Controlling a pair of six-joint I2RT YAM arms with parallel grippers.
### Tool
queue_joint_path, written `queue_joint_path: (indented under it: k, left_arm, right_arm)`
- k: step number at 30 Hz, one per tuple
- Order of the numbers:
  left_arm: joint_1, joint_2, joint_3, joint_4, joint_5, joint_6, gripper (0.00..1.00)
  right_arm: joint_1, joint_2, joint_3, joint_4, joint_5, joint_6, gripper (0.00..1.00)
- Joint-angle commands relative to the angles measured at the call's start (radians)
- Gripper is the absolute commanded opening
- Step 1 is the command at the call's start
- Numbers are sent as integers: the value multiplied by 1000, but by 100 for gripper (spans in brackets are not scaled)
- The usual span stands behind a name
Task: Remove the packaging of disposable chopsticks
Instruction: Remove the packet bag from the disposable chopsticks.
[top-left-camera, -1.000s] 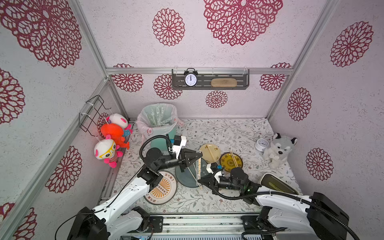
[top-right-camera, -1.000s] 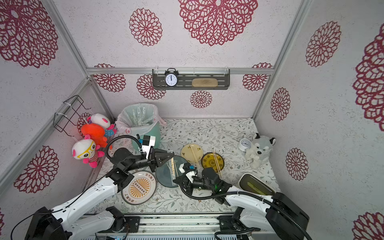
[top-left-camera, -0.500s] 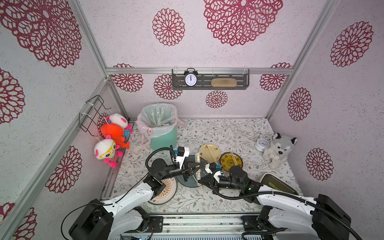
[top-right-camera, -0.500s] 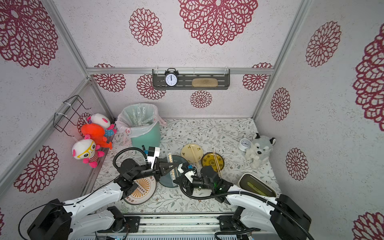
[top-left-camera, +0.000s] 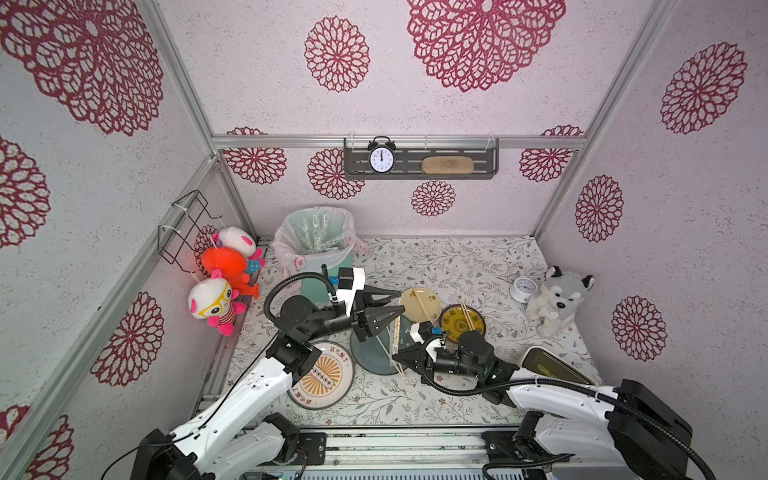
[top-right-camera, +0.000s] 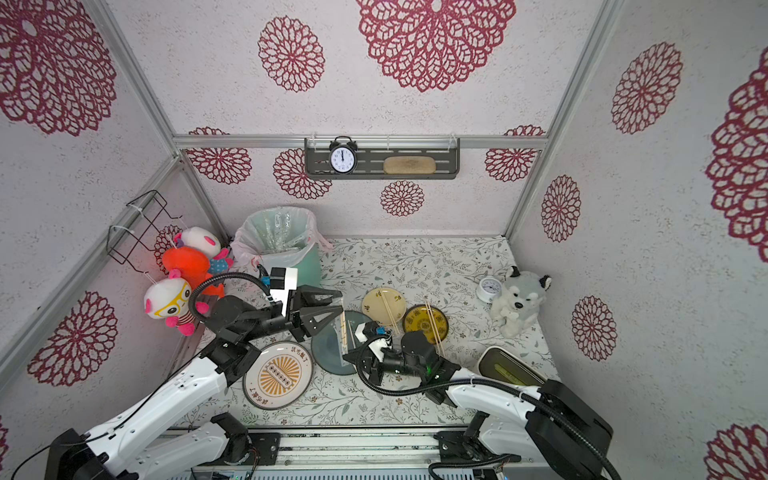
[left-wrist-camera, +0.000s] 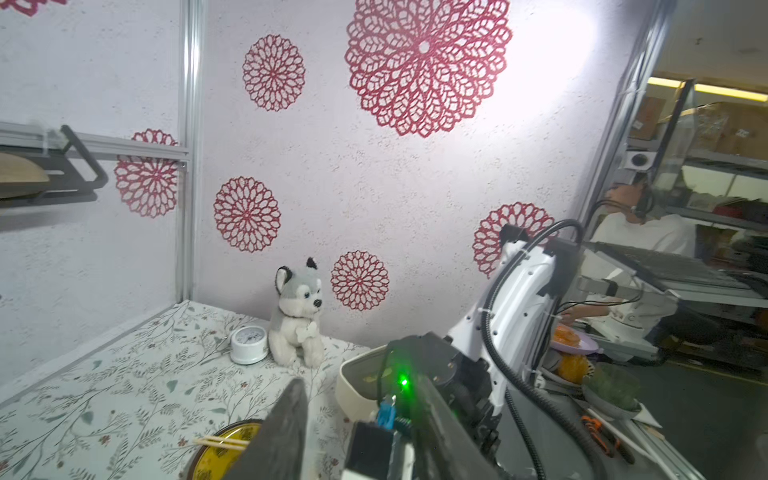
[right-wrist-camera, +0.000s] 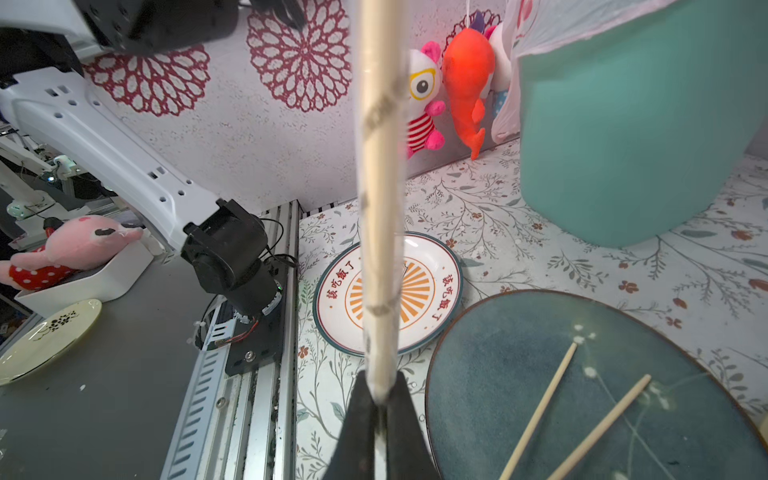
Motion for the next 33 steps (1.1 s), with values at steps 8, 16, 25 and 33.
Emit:
queue_joint_path:
  k: [8, 16, 25, 33]
  left_arm:
    - [6, 20, 0, -92, -11, 29, 37]
    - [21, 28, -18, -67, -37, 30, 52]
    - [71, 21, -17, -17, 43, -31, 46]
    - [61, 79, -13, 41, 93, -74, 16]
  right_arm:
    - [4, -39, 9, 77, -6, 6, 0]
    - [4, -27, 7, 85, -10, 12, 0]
    - [4, 3, 7, 106, -9, 18, 0]
    - [6, 14, 17, 98, -1, 17, 0]
